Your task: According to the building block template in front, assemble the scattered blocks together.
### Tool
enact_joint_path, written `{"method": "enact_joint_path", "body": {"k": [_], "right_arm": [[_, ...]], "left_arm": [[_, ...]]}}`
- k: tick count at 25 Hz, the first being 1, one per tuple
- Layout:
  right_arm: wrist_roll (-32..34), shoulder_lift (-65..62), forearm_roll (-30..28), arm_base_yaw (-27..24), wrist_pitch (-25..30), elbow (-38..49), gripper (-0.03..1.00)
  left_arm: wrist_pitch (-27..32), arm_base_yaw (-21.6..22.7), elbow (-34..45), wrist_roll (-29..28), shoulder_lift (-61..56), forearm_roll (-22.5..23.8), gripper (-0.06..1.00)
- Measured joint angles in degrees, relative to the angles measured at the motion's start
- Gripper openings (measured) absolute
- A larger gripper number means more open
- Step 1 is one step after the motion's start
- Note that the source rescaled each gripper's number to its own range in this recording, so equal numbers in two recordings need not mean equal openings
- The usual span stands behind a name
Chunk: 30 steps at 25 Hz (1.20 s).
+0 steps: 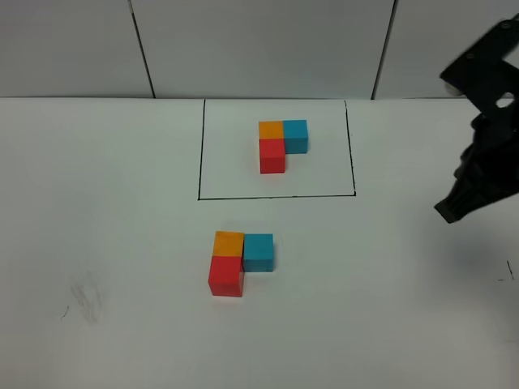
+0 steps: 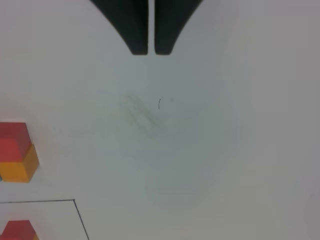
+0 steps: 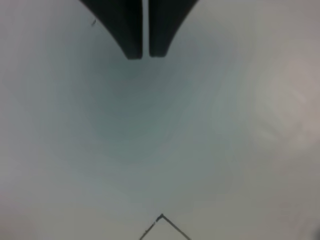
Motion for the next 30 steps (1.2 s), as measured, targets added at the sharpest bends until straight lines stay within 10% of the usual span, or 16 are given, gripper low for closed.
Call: {"method": "enact_joint_path", "body": {"k": [30], "right_arm": [[26.6,-70.7,0.0,-7.5,-0.9,35.3,0.0]], "left_arm": [[0.0,0.0,0.0,0.0,0.0,0.0,0.01]]}}
